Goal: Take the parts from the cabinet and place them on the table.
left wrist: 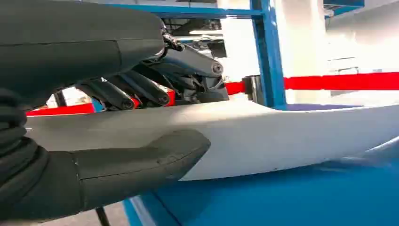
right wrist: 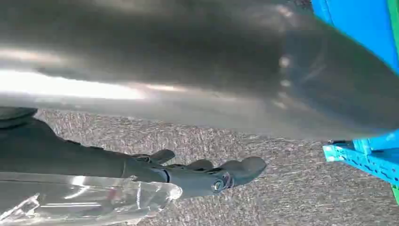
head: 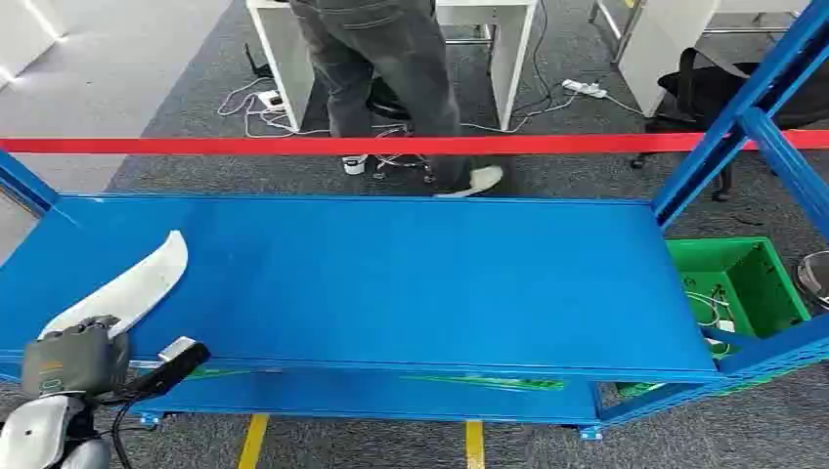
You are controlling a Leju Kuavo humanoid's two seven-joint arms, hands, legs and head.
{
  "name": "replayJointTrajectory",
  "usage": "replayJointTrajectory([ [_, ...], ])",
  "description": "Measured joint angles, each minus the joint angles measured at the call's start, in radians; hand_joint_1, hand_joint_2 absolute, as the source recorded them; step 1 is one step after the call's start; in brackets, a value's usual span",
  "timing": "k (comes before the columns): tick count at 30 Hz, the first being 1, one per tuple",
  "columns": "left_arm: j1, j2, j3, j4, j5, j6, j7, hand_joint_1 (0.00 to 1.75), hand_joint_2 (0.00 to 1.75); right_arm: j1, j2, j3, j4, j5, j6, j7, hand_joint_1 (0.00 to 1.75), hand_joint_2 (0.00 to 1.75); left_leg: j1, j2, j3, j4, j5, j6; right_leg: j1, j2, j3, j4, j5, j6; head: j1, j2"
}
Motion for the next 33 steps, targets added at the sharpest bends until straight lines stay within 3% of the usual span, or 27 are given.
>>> replayJointTrajectory([
  [12, 0.010, 0.002, 0.001, -0.013, 0.044, 0.019, -0.020, 1.75, 1.75, -0.007, 0.000, -0.013, 0.010, 0.007, 0.026, -0.026, 0.00, 0.00, 0.000, 0.000, 0.000, 0.000, 0.000, 0.000, 0.000, 0.000, 0.000, 0.000, 0.000, 0.000, 0.000, 0.000],
  [16, 0.010, 0.002, 0.002, -0.018, 0.017, 0.027, -0.017, 1.75, 1.75, -0.008, 0.000, -0.007, 0.013, -0.026, -0.019, -0.013, 0.00, 0.00, 0.000, 0.000, 0.000, 0.000, 0.000, 0.000, 0.000, 0.000, 0.000, 0.000, 0.000, 0.000, 0.000, 0.000],
  [20, 0.010, 0.019, -0.004, -0.018, -0.084, 0.053, 0.056, 1.75, 1.75, -0.008, 0.000, 0.018, 0.014, -0.047, -0.064, 0.004, 0.00, 0.00, 0.000, 0.000, 0.000, 0.000, 0.000, 0.000, 0.000, 0.000, 0.000, 0.000, 0.000, 0.000, 0.000, 0.000],
  [22, 0.010, 0.067, -0.031, -0.018, -0.090, 0.063, 0.154, 1.75, 1.75, -0.009, 0.000, 0.023, 0.017, -0.048, -0.066, 0.003, 0.00, 0.00, 0.000, 0.000, 0.001, 0.000, 0.000, 0.000, 0.000, 0.000, 0.000, 0.000, 0.000, 0.000, 0.000, 0.000],
  [24, 0.005, 0.161, -0.096, -0.018, -0.095, 0.073, 0.313, 1.75, 1.75, -0.011, 0.000, 0.023, 0.021, -0.047, -0.065, -0.006, 0.00, 0.00, 0.001, 0.000, 0.001, 0.000, 0.000, 0.000, 0.001, 0.000, 0.000, 0.000, 0.000, 0.000, 0.000, 0.000],
  [26, -0.010, 0.253, -0.179, -0.022, -0.097, 0.076, 0.427, 1.75, 1.75, -0.015, 0.000, 0.022, 0.025, -0.047, -0.063, -0.017, 0.00, 0.00, 0.001, 0.000, 0.000, 0.000, 0.001, 0.000, 0.002, 0.000, 0.000, 0.000, 0.000, 0.000, 0.000, 0.000],
  [33, -0.063, 0.486, -0.323, -0.081, -0.097, 0.024, 0.465, 1.75, 1.75, -0.022, 0.000, 0.022, 0.036, -0.047, -0.062, -0.020, 0.00, 0.00, 0.000, 0.000, 0.001, 0.000, 0.001, 0.000, 0.002, 0.001, 0.001, 0.000, 0.001, -0.001, 0.000, 0.000],
])
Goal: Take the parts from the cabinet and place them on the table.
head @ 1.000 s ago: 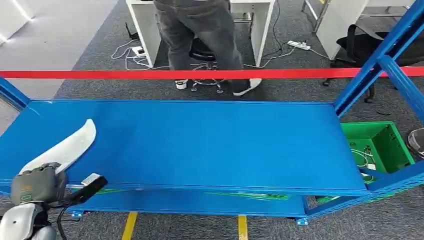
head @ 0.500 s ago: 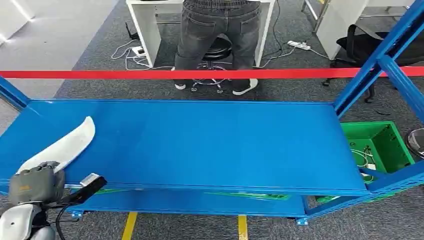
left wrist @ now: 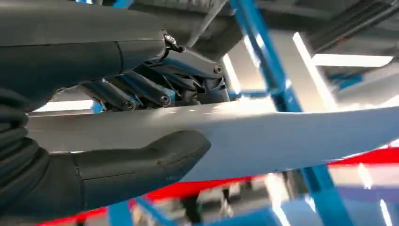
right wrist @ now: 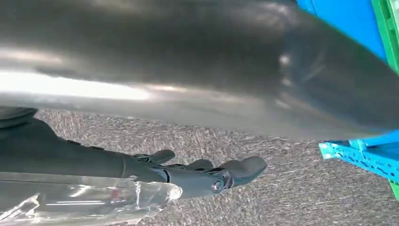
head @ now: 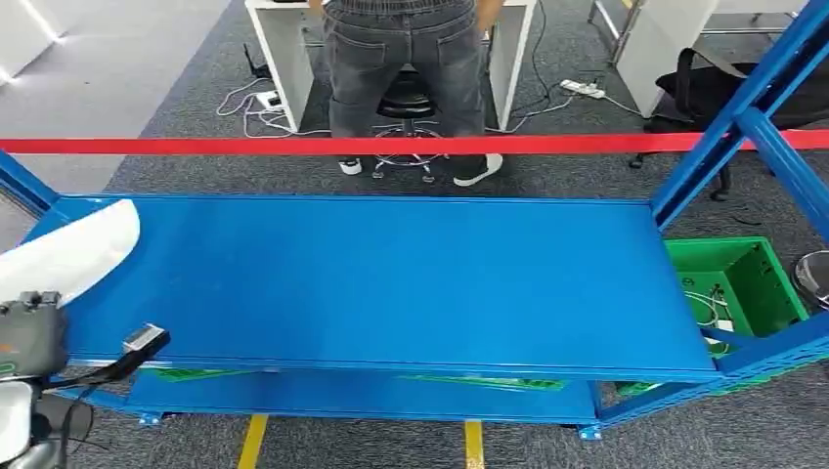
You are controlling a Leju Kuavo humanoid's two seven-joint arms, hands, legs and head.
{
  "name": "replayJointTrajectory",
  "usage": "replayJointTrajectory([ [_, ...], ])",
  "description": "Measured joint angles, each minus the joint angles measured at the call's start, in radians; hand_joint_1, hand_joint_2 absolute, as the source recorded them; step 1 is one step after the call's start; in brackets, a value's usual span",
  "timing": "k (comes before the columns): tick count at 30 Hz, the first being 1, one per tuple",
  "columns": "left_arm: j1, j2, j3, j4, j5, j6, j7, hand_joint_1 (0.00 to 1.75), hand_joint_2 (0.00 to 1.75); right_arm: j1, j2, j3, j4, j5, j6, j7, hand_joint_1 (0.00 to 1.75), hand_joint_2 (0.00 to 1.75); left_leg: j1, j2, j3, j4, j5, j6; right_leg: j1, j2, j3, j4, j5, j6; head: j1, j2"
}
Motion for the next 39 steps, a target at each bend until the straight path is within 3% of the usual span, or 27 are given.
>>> replayJointTrajectory([
  [5, -0.021, 0.067, -0.058, -0.034, 0.000, -0.013, 0.000, 1.75, 1.75, -0.003, 0.000, 0.000, 0.008, -0.005, 0.007, -0.018, 0.00, 0.00, 0.000, 0.000, 0.000, 0.000, 0.000, 0.000, 0.000, 0.000, 0.000, 0.000, 0.000, 0.000, 0.000, 0.000],
  [17, -0.030, 0.083, -0.128, -0.039, 0.000, -0.021, 0.001, 1.75, 1.75, -0.002, 0.000, 0.002, 0.015, -0.011, 0.009, -0.011, 0.00, 0.00, 0.000, 0.000, 0.000, 0.000, 0.000, 0.000, 0.000, 0.000, 0.000, -0.001, 0.000, 0.000, 0.000, 0.000],
  [21, -0.030, 0.083, -0.133, -0.039, 0.000, -0.015, 0.001, 1.75, 1.75, -0.002, 0.000, 0.003, 0.019, -0.013, 0.007, -0.016, 0.00, 0.00, -0.004, 0.000, -0.003, 0.009, -0.003, 0.014, -0.008, 0.001, 0.001, -0.008, 0.007, 0.011, 0.000, 0.000],
  [23, -0.032, 0.086, -0.133, -0.040, 0.000, -0.014, 0.001, 1.75, 1.75, -0.001, 0.000, 0.009, 0.019, -0.015, 0.002, -0.016, 0.00, 0.00, -0.007, 0.000, -0.006, 0.000, 0.006, 0.025, -0.010, 0.002, 0.005, -0.020, 0.016, 0.022, -0.002, 0.000],
  [24, -0.033, 0.087, -0.133, -0.042, 0.000, -0.013, 0.002, 1.75, 1.75, 0.000, 0.000, 0.011, 0.017, -0.015, 0.000, -0.016, 0.00, 0.00, 0.004, 0.002, 0.004, -0.020, 0.023, 0.032, -0.008, -0.001, -0.006, -0.018, 0.013, 0.025, 0.000, 0.000],
  [25, -0.034, 0.086, -0.133, -0.043, 0.000, -0.012, 0.002, 1.75, 1.75, 0.001, 0.000, 0.013, 0.017, -0.015, -0.001, -0.016, 0.00, 0.00, 0.002, 0.005, 0.006, -0.027, 0.026, 0.035, -0.007, -0.007, -0.014, 0.000, -0.001, 0.027, 0.003, 0.000],
  [26, -0.035, 0.086, -0.133, -0.044, 0.000, -0.012, 0.002, 1.75, 1.75, 0.000, 0.000, 0.015, 0.017, -0.016, -0.001, -0.016, 0.00, 0.00, 0.002, 0.005, 0.005, -0.027, 0.027, 0.037, -0.006, -0.009, -0.039, 0.057, -0.034, 0.027, 0.003, 0.000],
  [28, -0.033, 0.084, -0.136, -0.044, 0.000, -0.016, 0.002, 1.75, 1.75, 0.001, 0.000, 0.018, 0.017, -0.015, -0.001, -0.010, 0.00, 0.00, 0.001, 0.009, 0.005, -0.023, 0.030, 0.038, -0.006, -0.009, -0.115, 0.230, -0.112, 0.031, 0.003, 0.000],
  [29, -0.033, 0.083, -0.138, -0.044, 0.000, -0.017, 0.002, 1.75, 1.75, 0.001, 0.000, 0.019, 0.017, -0.015, 0.000, -0.007, 0.00, 0.00, 0.001, 0.009, 0.006, -0.022, 0.029, 0.038, -0.006, -0.009, -0.143, 0.288, -0.127, 0.032, 0.003, 0.000],
  [30, -0.033, 0.082, -0.141, -0.044, 0.000, -0.016, 0.002, 1.75, 1.75, 0.002, 0.000, 0.019, 0.017, -0.015, 0.000, -0.008, 0.00, 0.00, 0.001, 0.009, 0.006, -0.022, 0.028, 0.038, -0.006, -0.009, -0.150, 0.296, -0.113, 0.033, 0.002, 0.000],
  [31, -0.033, 0.081, -0.143, -0.044, 0.000, -0.016, 0.002, 1.75, 1.75, 0.001, 0.000, 0.019, 0.017, -0.013, 0.001, -0.008, 0.00, 0.00, 0.003, 0.008, 0.009, -0.022, 0.025, 0.035, -0.007, -0.010, -0.130, 0.255, -0.075, 0.032, 0.003, 0.000],
  [33, -0.033, 0.078, -0.147, -0.044, 0.000, -0.016, 0.002, 1.75, 1.75, 0.001, 0.000, 0.019, 0.017, -0.012, 0.002, -0.009, 0.00, 0.00, 0.007, 0.007, 0.019, -0.015, 0.012, 0.024, -0.008, -0.013, -0.042, 0.083, 0.016, 0.032, 0.003, 0.000],
  [34, -0.033, 0.078, -0.148, -0.044, 0.000, -0.016, 0.002, 1.75, 1.75, -0.001, 0.000, 0.019, 0.018, -0.012, 0.002, -0.010, 0.00, 0.00, 0.007, 0.007, 0.018, -0.010, 0.003, 0.017, -0.007, -0.014, -0.012, 0.032, 0.004, 0.030, 0.002, 0.000],
  [35, -0.036, 0.078, -0.148, -0.044, 0.000, -0.016, 0.002, 1.75, 1.75, -0.002, 0.000, 0.019, 0.019, -0.012, 0.002, -0.012, 0.00, 0.00, 0.002, 0.006, 0.012, 0.000, -0.002, 0.008, -0.002, -0.011, 0.006, 0.031, 0.001, 0.023, 0.005, 0.000],
  [39, -0.038, 0.078, -0.149, -0.044, 0.000, -0.026, 0.002, 1.75, 1.75, -0.002, 0.000, 0.019, 0.018, -0.012, 0.000, -0.007, 0.00, 0.00, 0.005, 0.005, 0.004, 0.008, -0.007, -0.007, -0.003, -0.007, -0.011, 0.024, -0.015, -0.011, -0.002, 0.000],
])
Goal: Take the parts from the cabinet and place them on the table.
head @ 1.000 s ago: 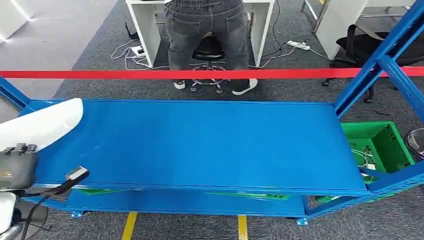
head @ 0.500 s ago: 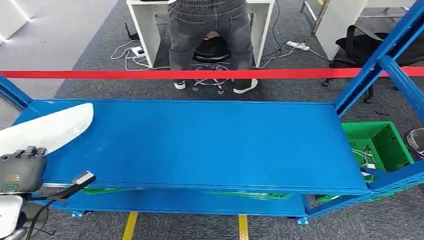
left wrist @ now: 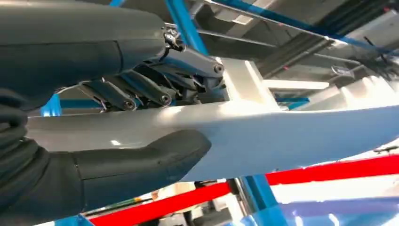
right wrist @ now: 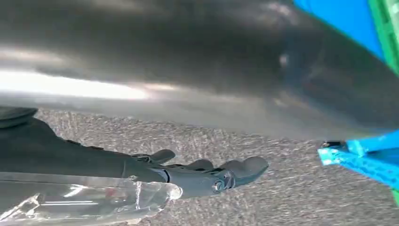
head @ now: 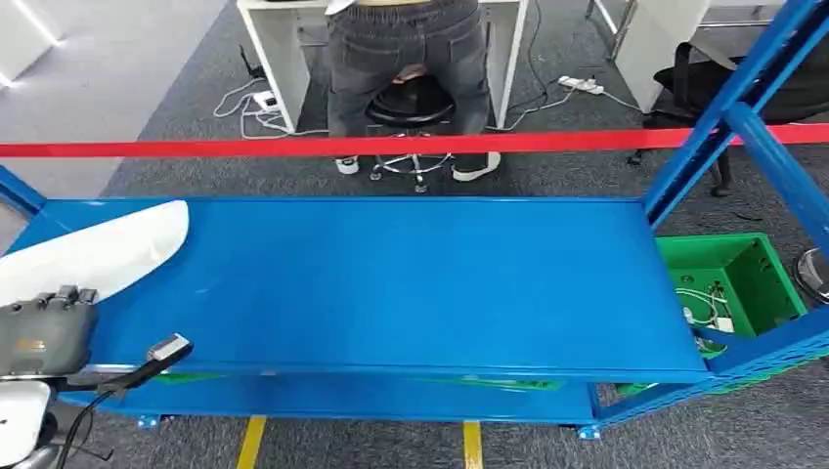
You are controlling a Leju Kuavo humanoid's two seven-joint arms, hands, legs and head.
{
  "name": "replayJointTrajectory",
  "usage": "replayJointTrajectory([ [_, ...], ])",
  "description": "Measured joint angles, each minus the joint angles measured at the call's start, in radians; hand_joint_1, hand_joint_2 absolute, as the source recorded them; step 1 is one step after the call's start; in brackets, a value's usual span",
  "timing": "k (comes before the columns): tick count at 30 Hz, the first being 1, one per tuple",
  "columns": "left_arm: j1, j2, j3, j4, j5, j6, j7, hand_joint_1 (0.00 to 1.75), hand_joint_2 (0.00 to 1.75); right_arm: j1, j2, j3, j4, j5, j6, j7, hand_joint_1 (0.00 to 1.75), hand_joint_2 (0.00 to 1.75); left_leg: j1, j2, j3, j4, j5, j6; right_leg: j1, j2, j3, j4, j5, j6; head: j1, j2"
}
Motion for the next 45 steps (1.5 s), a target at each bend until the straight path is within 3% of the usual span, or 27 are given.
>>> replayJointTrajectory([
  [2, -0.003, 0.000, 0.000, 0.000, 0.000, -0.001, 0.000, 1.75, 1.75, -0.001, 0.000, 0.000, -0.001, 0.000, 0.000, 0.000, 0.00, 0.00, 0.001, 0.000, -0.030, 0.065, -0.059, -0.005, -0.002, -0.001, -0.004, -0.003, 0.006, -0.012, -0.006, 0.000],
  [4, -0.006, 0.000, -0.001, 0.000, 0.000, -0.001, 0.000, 1.75, 1.75, -0.001, 0.000, 0.000, -0.001, 0.000, 0.000, 0.000, 0.00, 0.00, 0.001, 0.000, -0.112, 0.236, -0.144, -0.009, 0.001, -0.003, -0.017, -0.003, 0.013, -0.022, -0.008, 0.000],
  [5, -0.005, 0.000, -0.002, 0.000, 0.000, -0.002, 0.000, 1.75, 1.75, -0.001, 0.000, 0.000, -0.001, 0.000, 0.000, 0.000, 0.00, 0.00, 0.001, 0.000, -0.146, 0.305, -0.166, -0.010, 0.002, -0.004, -0.023, -0.003, 0.018, -0.024, -0.009, 0.000],
  [7, -0.004, 0.000, -0.003, 0.000, 0.000, -0.001, 0.000, 1.75, 1.75, -0.001, 0.000, 0.000, -0.001, 0.001, 0.000, 0.000, 0.00, 0.00, 0.001, 0.000, -0.153, 0.316, -0.133, -0.009, 0.003, -0.003, -0.037, -0.003, 0.031, -0.025, -0.008, 0.000],
  [10, -0.007, 0.000, -0.002, 0.000, 0.000, -0.001, 0.000, 1.75, 1.75, -0.001, 0.000, 0.000, -0.001, 0.000, 0.000, -0.001, 0.00, 0.00, 0.004, 0.000, -0.047, 0.098, -0.009, -0.007, -0.001, -0.001, -0.057, -0.003, 0.053, -0.014, -0.009, 0.000],
  [11, -0.010, 0.001, -0.002, 0.000, 0.000, -0.001, 0.000, 1.75, 1.75, -0.001, 0.000, 0.000, -0.002, 0.000, -0.001, -0.001, 0.00, 0.00, 0.003, -0.001, -0.011, 0.023, -0.016, -0.010, 0.005, 0.002, -0.064, -0.002, 0.063, -0.004, -0.011, 0.000],
  [16, -0.012, 0.003, -0.002, 0.000, 0.000, -0.002, 0.000, 1.75, 1.75, 0.005, 0.000, 0.000, -0.002, -0.002, -0.002, 0.001, 0.00, 0.00, -0.002, -0.002, -0.053, 0.031, 0.028, 0.033, 0.000, 0.004, -0.068, -0.031, 0.110, 0.028, -0.009, 0.000],
  [17, -0.012, 0.003, -0.002, 0.000, 0.000, -0.003, 0.000, 1.75, 1.75, 0.007, 0.000, 0.001, -0.001, -0.002, -0.002, 0.004, 0.00, 0.00, -0.003, -0.001, -0.066, 0.031, 0.040, 0.041, 0.000, -0.003, -0.082, -0.009, 0.056, 0.031, -0.007, 0.000],
  [19, -0.011, 0.003, -0.002, 0.000, 0.000, -0.003, 0.000, 1.75, 1.75, 0.005, 0.000, 0.001, -0.001, -0.001, -0.002, 0.004, 0.00, 0.00, -0.006, 0.001, -0.093, 0.032, 0.062, 0.050, 0.002, -0.004, -0.112, 0.121, -0.073, 0.035, -0.006, 0.000],
  [20, -0.011, 0.001, -0.003, 0.000, 0.000, -0.002, 0.000, 1.75, 1.75, 0.003, 0.000, 0.001, -0.001, -0.001, -0.002, 0.003, 0.00, 0.00, -0.009, 0.001, -0.107, 0.033, 0.073, 0.052, 0.003, -0.004, -0.127, 0.203, -0.119, 0.036, -0.006, 0.000],
  [21, -0.011, 0.000, -0.005, 0.000, 0.000, -0.003, 0.000, 1.75, 1.75, 0.002, 0.000, 0.001, -0.001, -0.001, -0.002, 0.003, 0.00, 0.00, -0.012, 0.001, -0.123, 0.034, 0.085, 0.053, 0.004, -0.004, -0.133, 0.262, -0.140, 0.035, -0.005, 0.000],
  [23, -0.011, 0.000, -0.007, 0.000, 0.000, -0.002, 0.000, 1.75, 1.75, 0.001, 0.000, 0.001, -0.001, -0.002, -0.002, 0.001, 0.00, 0.00, -0.018, 0.001, -0.152, 0.036, 0.106, 0.052, 0.008, -0.004, -0.089, 0.269, -0.101, 0.028, -0.005, 0.000],
  [25, -0.011, 0.000, -0.007, 0.000, 0.000, -0.003, 0.000, 1.75, 1.75, 0.001, 0.000, 0.001, -0.001, -0.002, -0.002, 0.001, 0.00, 0.00, -0.022, 0.001, -0.171, 0.036, 0.123, 0.051, 0.015, -0.004, 0.033, 0.122, -0.048, 0.012, -0.006, 0.000],
  [27, -0.010, 0.000, -0.007, 0.000, 0.000, -0.005, 0.000, 1.75, 1.75, -0.001, 0.000, 0.001, -0.004, -0.002, -0.002, 0.005, 0.00, 0.00, -0.026, 0.001, -0.182, 0.038, 0.138, 0.043, 0.022, -0.005, 0.151, -0.047, -0.093, -0.005, -0.007, 0.000],
  [29, -0.011, 0.000, -0.007, 0.000, 0.000, -0.005, 0.000, 1.75, 1.75, -0.001, 0.000, 0.002, -0.004, -0.003, -0.002, 0.006, 0.00, 0.00, -0.020, 0.002, -0.185, 0.037, 0.154, 0.031, 0.028, -0.003, 0.131, -0.054, -0.087, -0.006, -0.005, 0.000],
  [31, -0.010, 0.002, -0.007, 0.000, 0.000, -0.005, 0.000, 1.75, 1.75, 0.002, 0.000, 0.002, -0.004, -0.003, -0.003, 0.008, 0.00, 0.00, -0.017, 0.000, -0.190, 0.034, 0.166, 0.017, 0.026, -0.004, 0.121, -0.060, -0.068, -0.021, -0.005, 0.000],
  [32, -0.008, 0.002, -0.007, 0.000, 0.000, -0.005, 0.000, 1.75, 1.75, 0.000, 0.000, 0.002, -0.004, -0.003, -0.003, 0.008, 0.00, 0.00, -0.014, 0.000, -0.200, 0.046, 0.136, 0.012, 0.022, -0.008, 0.110, -0.063, -0.056, -0.027, -0.006, 0.000],
  [33, -0.008, 0.003, -0.007, 0.000, 0.000, -0.006, 0.000, 1.75, 1.75, 0.000, 0.000, 0.002, -0.004, -0.003, -0.003, 0.009, 0.00, 0.00, -0.014, 0.000, -0.216, 0.087, 0.076, 0.007, 0.021, -0.009, 0.096, -0.063, -0.044, -0.035, -0.011, 0.000],
  [35, -0.008, 0.003, -0.007, 0.000, 0.000, -0.006, 0.000, 1.75, 1.75, 0.000, 0.000, 0.005, -0.004, -0.003, -0.002, 0.009, 0.00, 0.00, -0.009, 0.000, -0.260, 0.236, -0.037, -0.003, 0.021, -0.010, 0.074, -0.062, -0.019, -0.035, -0.013, 0.000],
  [36, -0.006, 0.003, -0.007, 0.000, 0.000, -0.006, 0.000, 1.75, 1.75, 0.000, 0.000, 0.005, -0.004, -0.003, -0.002, 0.009, 0.00, 0.00, -0.007, 0.000, -0.276, 0.305, -0.064, -0.007, 0.021, -0.010, 0.057, -0.061, -0.007, -0.033, -0.013, 0.000],
  [37, -0.006, 0.003, -0.007, 0.000, 0.000, -0.007, 0.000, 1.75, 1.75, 0.001, 0.000, 0.005, -0.004, -0.003, -0.002, 0.009, 0.00, 0.00, -0.004, 0.000, -0.276, 0.343, -0.061, -0.011, 0.020, -0.011, 0.041, -0.060, 0.006, -0.031, -0.013, 0.000],
  [38, -0.006, 0.003, -0.007, 0.000, 0.000, -0.006, 0.000, 1.75, 1.75, 0.001, 0.000, 0.005, -0.004, -0.003, -0.002, 0.009, 0.00, 0.00, -0.001, 0.000, -0.254, 0.336, -0.031, -0.015, 0.018, -0.011, 0.026, -0.060, 0.018, -0.029, -0.013, 0.000],
  [40, -0.006, 0.003, -0.006, 0.000, 0.000, -0.004, 0.000, 1.75, 1.75, -0.001, 0.000, 0.005, -0.004, -0.003, -0.002, 0.006, 0.00, 0.00, 0.007, 0.000, -0.159, 0.214, 0.047, -0.026, 0.009, -0.011, -0.004, -0.054, 0.039, -0.017, -0.013, 0.000],
  [41, -0.007, 0.003, -0.006, 0.000, 0.000, -0.004, 0.000, 1.75, 1.75, -0.001, 0.000, 0.005, -0.004, -0.003, -0.002, 0.005, 0.00, 0.00, 0.013, 0.000, -0.095, 0.125, 0.056, -0.034, 0.005, -0.010, -0.016, -0.047, 0.047, -0.009, -0.013, 0.000],
  [42, -0.010, 0.001, -0.006, 0.000, 0.000, -0.004, 0.000, 1.75, 1.75, 0.000, 0.000, 0.004, -0.005, -0.003, -0.002, 0.005, 0.00, 0.00, 0.016, -0.003, -0.035, 0.037, 0.024, -0.044, 0.012, -0.007, -0.028, -0.038, 0.052, -0.001, -0.021, 0.000],
  [43, -0.010, 0.002, -0.006, -0.002, 0.000, -0.005, 0.000, 1.75, 1.75, 0.000, 0.000, 0.005, -0.006, -0.003, -0.002, 0.005, 0.00, 0.00, 0.008, -0.010, -0.026, 0.011, 0.011, -0.016, 0.013, -0.007, -0.032, -0.034, 0.061, 0.006, -0.020, 0.000],
  [45, -0.006, 0.003, -0.006, -0.002, 0.000, -0.006, 0.000, 1.75, 1.75, 0.001, 0.000, 0.005, -0.006, -0.003, -0.003, 0.008, 0.00, 0.00, 0.004, -0.004, -0.046, 0.027, 0.019, 0.002, 0.011, -0.005, -0.035, -0.043, 0.085, 0.015, -0.017, 0.000],
])
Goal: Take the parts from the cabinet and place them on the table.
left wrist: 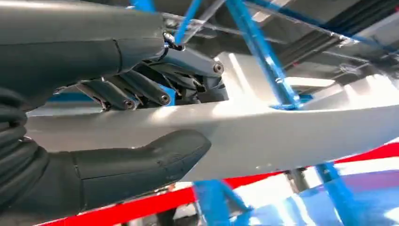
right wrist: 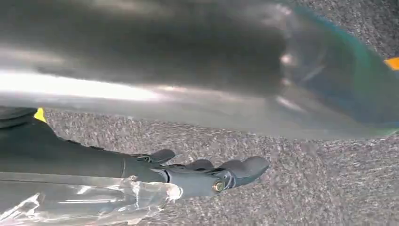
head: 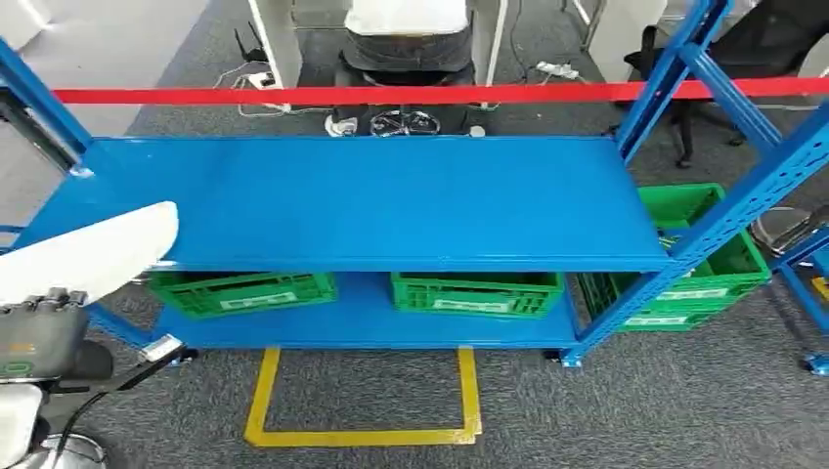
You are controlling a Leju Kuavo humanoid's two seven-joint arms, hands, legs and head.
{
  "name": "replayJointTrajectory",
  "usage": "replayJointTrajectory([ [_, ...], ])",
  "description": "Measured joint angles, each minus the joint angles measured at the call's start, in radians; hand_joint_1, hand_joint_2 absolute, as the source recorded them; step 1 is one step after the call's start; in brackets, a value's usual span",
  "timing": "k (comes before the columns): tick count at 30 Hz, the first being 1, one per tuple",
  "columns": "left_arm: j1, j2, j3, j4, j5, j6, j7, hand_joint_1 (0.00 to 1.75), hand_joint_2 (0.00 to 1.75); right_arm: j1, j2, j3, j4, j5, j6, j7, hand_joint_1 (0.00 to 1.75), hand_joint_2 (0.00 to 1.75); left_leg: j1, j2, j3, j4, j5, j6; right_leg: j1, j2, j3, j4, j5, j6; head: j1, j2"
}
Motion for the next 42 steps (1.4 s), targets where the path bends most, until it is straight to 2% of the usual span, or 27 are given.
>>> replayJointTrajectory([
  [2, -0.001, 0.000, 0.000, 0.000, 0.000, 0.000, 0.000, 1.75, 1.75, 0.004, 0.000, -0.001, 0.000, 0.000, 0.000, 0.000, 0.00, 0.00, 0.002, 0.008, -0.021, -0.001, 0.021, 0.029, -0.006, 0.000, -0.008, 0.004, -0.007, 0.014, 0.001, 0.000],
  [5, 0.000, 0.000, 0.000, 0.000, 0.000, 0.002, 0.000, 1.75, 1.75, 0.002, 0.000, 0.000, 0.001, 0.000, 0.000, -0.002, 0.00, 0.00, -0.004, 0.008, -0.059, 0.000, 0.055, 0.045, -0.005, -0.001, -0.058, 0.184, -0.190, 0.020, 0.005, 0.000],
  [6, 0.000, -0.001, 0.000, 0.000, 0.000, 0.003, 0.000, 1.75, 1.75, 0.001, 0.000, 0.000, 0.001, 0.000, 0.000, -0.004, 0.00, 0.00, -0.008, 0.008, -0.076, 0.001, 0.068, 0.047, -0.005, -0.002, -0.072, 0.261, -0.230, 0.020, 0.005, 0.000],
  [7, 0.000, -0.001, 0.000, 0.000, 0.000, 0.003, 0.000, 1.75, 1.75, 0.000, 0.000, 0.000, 0.001, 0.000, 0.000, -0.006, 0.00, 0.00, -0.012, 0.008, -0.094, 0.001, 0.082, 0.048, -0.005, -0.002, -0.076, 0.315, -0.241, 0.018, 0.005, 0.000],
  [9, 0.002, -0.002, 0.000, 0.000, 0.000, 0.002, 0.000, 1.75, 1.75, -0.001, 0.000, -0.001, 0.003, 0.000, 0.000, -0.007, 0.00, 0.00, -0.020, 0.008, -0.127, 0.001, 0.107, 0.048, 0.000, -0.001, -0.016, 0.288, -0.180, 0.007, 0.005, 0.000],
  [11, 0.002, -0.002, 0.000, 0.000, 0.000, 0.002, 0.000, 1.75, 1.75, -0.002, 0.000, 0.000, 0.003, 0.000, -0.001, -0.008, 0.00, 0.00, -0.024, 0.007, -0.150, 0.001, 0.127, 0.046, 0.010, -0.001, 0.108, 0.130, -0.135, -0.014, 0.005, 0.000],
  [12, 0.003, -0.002, 0.000, 0.000, 0.000, 0.002, 0.000, 1.75, 1.75, -0.004, 0.000, -0.001, 0.003, 0.000, -0.001, -0.008, 0.00, 0.00, -0.023, 0.008, -0.155, 0.003, 0.135, 0.043, 0.016, -0.002, 0.169, 0.034, -0.172, -0.028, 0.003, 0.000],
  [13, 0.003, -0.002, 0.001, 0.000, 0.000, 0.002, 0.000, 1.75, 1.75, -0.005, 0.000, 0.000, 0.003, 0.000, -0.002, -0.010, 0.00, 0.00, -0.024, 0.008, -0.161, 0.004, 0.144, 0.037, 0.017, -0.002, 0.220, -0.044, -0.191, -0.027, 0.003, 0.000],
  [14, 0.002, -0.002, 0.001, 0.000, 0.000, 0.002, 0.000, 1.75, 1.75, -0.005, 0.000, 0.000, 0.004, 0.000, -0.002, -0.009, 0.00, 0.00, -0.019, 0.009, -0.161, -0.001, 0.156, 0.031, 0.022, 0.000, 0.210, -0.040, -0.186, -0.019, 0.002, 0.000],
  [16, 0.003, -0.001, 0.001, 0.000, 0.000, 0.002, 0.000, 1.75, 1.75, -0.002, 0.000, -0.001, 0.004, 0.000, -0.003, -0.009, 0.00, 0.00, -0.014, 0.008, -0.163, -0.011, 0.176, 0.018, 0.028, 0.001, 0.192, -0.045, -0.171, -0.030, 0.006, 0.000],
  [17, 0.006, 0.001, 0.002, 0.000, 0.000, 0.002, 0.000, 1.75, 1.75, -0.002, 0.000, -0.002, 0.004, 0.000, -0.004, -0.009, 0.00, 0.00, -0.014, 0.006, -0.169, -0.010, 0.172, 0.013, 0.018, -0.003, 0.187, -0.059, -0.154, -0.036, 0.007, 0.000],
  [19, 0.005, 0.003, 0.003, 0.000, 0.000, 0.002, 0.000, 1.75, 1.75, -0.004, 0.000, -0.001, 0.004, 0.000, -0.004, -0.009, 0.00, 0.00, -0.013, 0.006, -0.192, 0.057, 0.068, 0.001, 0.016, -0.007, 0.174, -0.057, -0.131, -0.048, 0.001, 0.000],
  [21, 0.006, 0.003, 0.004, 0.000, 0.000, 0.003, 0.000, 1.75, 1.75, -0.004, 0.000, 0.001, 0.005, -0.002, -0.004, -0.010, 0.00, 0.00, -0.010, 0.006, -0.235, 0.224, -0.040, -0.008, 0.016, -0.008, 0.146, -0.054, -0.111, -0.049, 0.001, 0.000],
  [22, 0.006, 0.003, 0.004, 0.000, 0.000, 0.003, 0.000, 1.75, 1.75, -0.004, 0.000, 0.000, 0.005, -0.003, -0.003, -0.011, 0.00, 0.00, -0.009, 0.006, -0.249, 0.292, -0.061, -0.012, 0.016, -0.008, 0.131, -0.053, -0.100, -0.047, 0.001, 0.000],
  [23, 0.007, 0.005, 0.004, 0.000, 0.000, 0.003, 0.000, 1.75, 1.75, -0.004, 0.000, -0.001, 0.006, -0.002, -0.003, -0.013, 0.00, 0.00, -0.007, 0.006, -0.243, 0.315, -0.050, -0.016, 0.014, -0.009, 0.116, -0.050, -0.090, -0.043, 0.002, 0.000],
  [24, 0.008, 0.005, 0.005, 0.000, 0.000, 0.003, 0.000, 1.75, 1.75, -0.004, 0.000, 0.000, 0.007, 0.000, 0.000, -0.013, 0.00, 0.00, -0.006, 0.006, -0.218, 0.299, -0.016, -0.019, 0.011, -0.009, 0.101, -0.046, -0.082, -0.039, 0.002, 0.000],
  [26, 0.015, 0.010, 0.012, 0.000, 0.000, 0.006, 0.000, 1.75, 1.75, -0.008, 0.000, 0.000, 0.013, 0.007, 0.002, -0.025, 0.00, 0.00, 0.001, 0.006, -0.111, 0.153, 0.058, -0.030, 0.001, -0.010, 0.073, -0.028, -0.073, -0.028, 0.002, 0.000],
  [27, 0.023, 0.013, 0.018, 0.000, 0.000, 0.009, 0.000, 1.75, 1.75, -0.012, 0.000, 0.000, 0.016, 0.014, 0.003, -0.029, 0.00, 0.00, 0.008, 0.006, -0.052, 0.064, 0.060, -0.041, 0.001, -0.009, 0.063, -0.016, -0.071, -0.021, 0.001, 0.000],
  [28, 0.030, 0.012, 0.027, 0.000, 0.000, 0.013, 0.000, 1.75, 1.75, -0.016, 0.000, -0.001, 0.019, 0.026, 0.005, -0.036, 0.00, 0.00, -0.001, 0.001, -0.020, 0.010, 0.031, -0.045, 0.004, -0.008, 0.048, -0.004, -0.068, -0.015, -0.007, 0.000],
  [29, 0.041, 0.016, 0.038, -0.001, 0.000, 0.019, 0.000, 1.75, 1.75, -0.020, 0.000, -0.001, 0.023, 0.036, 0.007, -0.041, 0.00, 0.00, 0.002, -0.002, -0.020, -0.005, 0.020, -0.021, 0.008, -0.004, 0.041, 0.001, -0.060, -0.008, -0.003, 0.000],
  [32, 0.088, 0.019, 0.073, -0.001, 0.000, 0.044, 0.000, 1.75, 1.75, -0.026, 0.000, -0.003, 0.043, 0.067, 0.020, -0.056, 0.00, 0.00, 0.003, 0.004, -0.047, 0.007, 0.031, 0.001, 0.007, 0.002, 0.025, 0.001, -0.041, 0.004, -0.005, 0.000],
  [33, 0.100, 0.021, 0.087, -0.002, 0.000, 0.048, 0.000, 1.75, 1.75, -0.029, 0.000, -0.006, 0.051, 0.080, 0.025, -0.060, 0.00, 0.00, 0.004, 0.007, -0.055, 0.007, 0.038, 0.014, 0.005, 0.000, 0.015, 0.013, -0.068, 0.008, -0.003, 0.000],
  [34, 0.121, 0.022, 0.102, -0.003, 0.000, 0.053, 0.000, 1.75, 1.75, -0.035, 0.000, -0.006, 0.060, 0.093, 0.029, -0.066, 0.00, 0.00, 0.003, 0.009, -0.063, 0.007, 0.047, 0.026, 0.005, -0.001, -0.004, 0.058, -0.125, 0.014, -0.001, 0.000],
  [36, 0.170, 0.027, 0.147, -0.008, 0.000, 0.079, 0.000, 1.75, 1.75, -0.058, 0.000, -0.010, 0.087, 0.120, 0.038, -0.083, 0.00, 0.00, 0.000, 0.014, -0.086, 0.007, 0.065, 0.034, 0.004, -0.001, -0.046, 0.226, -0.241, 0.021, 0.002, 0.000],
  [38, 0.207, 0.027, 0.193, -0.008, 0.000, 0.099, 0.000, 1.75, 1.75, -0.080, 0.000, -0.018, 0.113, 0.146, 0.044, -0.099, 0.00, 0.00, -0.005, 0.016, -0.108, 0.008, 0.083, 0.037, 0.005, -0.001, -0.057, 0.336, -0.278, 0.018, 0.002, 0.000],
  [40, 0.248, 0.027, 0.233, -0.008, 0.000, 0.125, 0.000, 1.75, 1.75, -0.112, -0.001, -0.029, 0.162, 0.175, 0.044, -0.119, 0.00, 0.00, -0.013, 0.016, -0.131, 0.008, 0.103, 0.038, 0.007, -0.001, 0.007, 0.288, -0.220, 0.006, 0.001, 0.000],
  [42, 0.281, 0.026, 0.269, -0.008, 0.000, 0.148, 0.000, 1.75, 1.75, -0.147, -0.003, -0.035, 0.211, 0.188, 0.034, -0.146, 0.00, 0.00, -0.018, 0.013, -0.153, 0.008, 0.125, 0.037, 0.016, 0.001, 0.142, 0.106, -0.165, -0.019, 0.001, 0.000],
])
